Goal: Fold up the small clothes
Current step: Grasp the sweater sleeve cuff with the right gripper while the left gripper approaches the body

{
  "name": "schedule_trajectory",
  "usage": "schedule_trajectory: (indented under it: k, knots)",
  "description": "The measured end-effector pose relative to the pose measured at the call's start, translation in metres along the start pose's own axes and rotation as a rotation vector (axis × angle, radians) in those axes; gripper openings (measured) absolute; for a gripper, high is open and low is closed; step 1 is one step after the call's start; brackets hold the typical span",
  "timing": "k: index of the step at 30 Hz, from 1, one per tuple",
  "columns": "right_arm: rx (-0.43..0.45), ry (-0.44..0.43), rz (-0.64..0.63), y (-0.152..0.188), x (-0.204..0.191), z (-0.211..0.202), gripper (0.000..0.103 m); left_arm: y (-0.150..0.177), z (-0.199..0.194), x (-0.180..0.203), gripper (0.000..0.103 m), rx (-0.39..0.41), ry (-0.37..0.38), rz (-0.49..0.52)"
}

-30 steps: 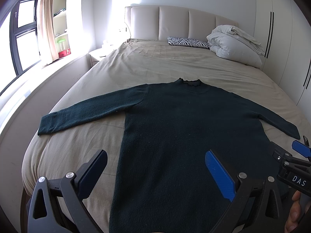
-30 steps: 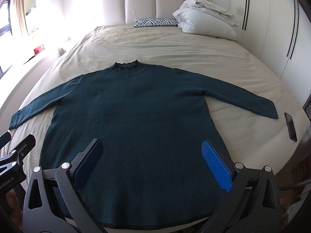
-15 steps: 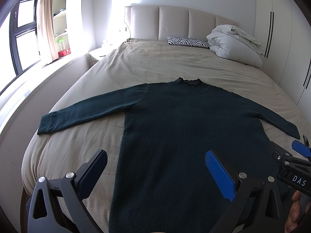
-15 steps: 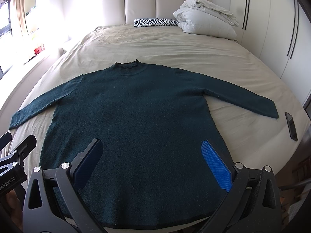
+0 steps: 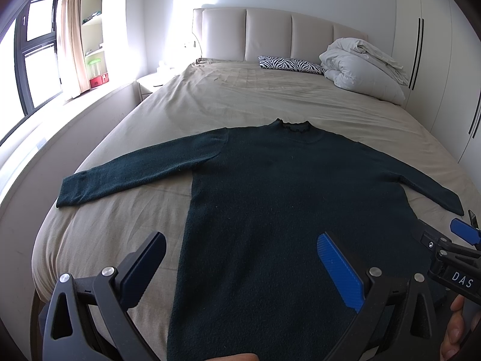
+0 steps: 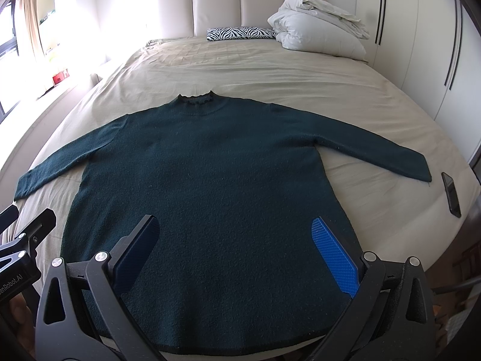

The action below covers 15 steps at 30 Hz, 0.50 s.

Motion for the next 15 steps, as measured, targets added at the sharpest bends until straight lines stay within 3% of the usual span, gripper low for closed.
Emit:
schedule_trajectory:
  k: [10,15]
  knots:
    - [-0.020,-0.033,0.054,0.000,0.018,0.012,0.103,0.006,0.019,0.006,0.103,-0.020,0.028,-0.007]
    - [0.003,-0.131,0.238,-0.014,0.084,0.030,0.103,0.005,0.043,0.008,0.103,-0.087,0.110,-0.038]
Point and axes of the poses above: each gripper's, at about its wrist camera, not at the fingertips, and z roughly the way its jaws point, x to its right, y to its underside, the point moved 5 cm from there along z, roughly the way its jaws point, and after that the axes turned 6 degrees about -x, right-handed, at the moved point
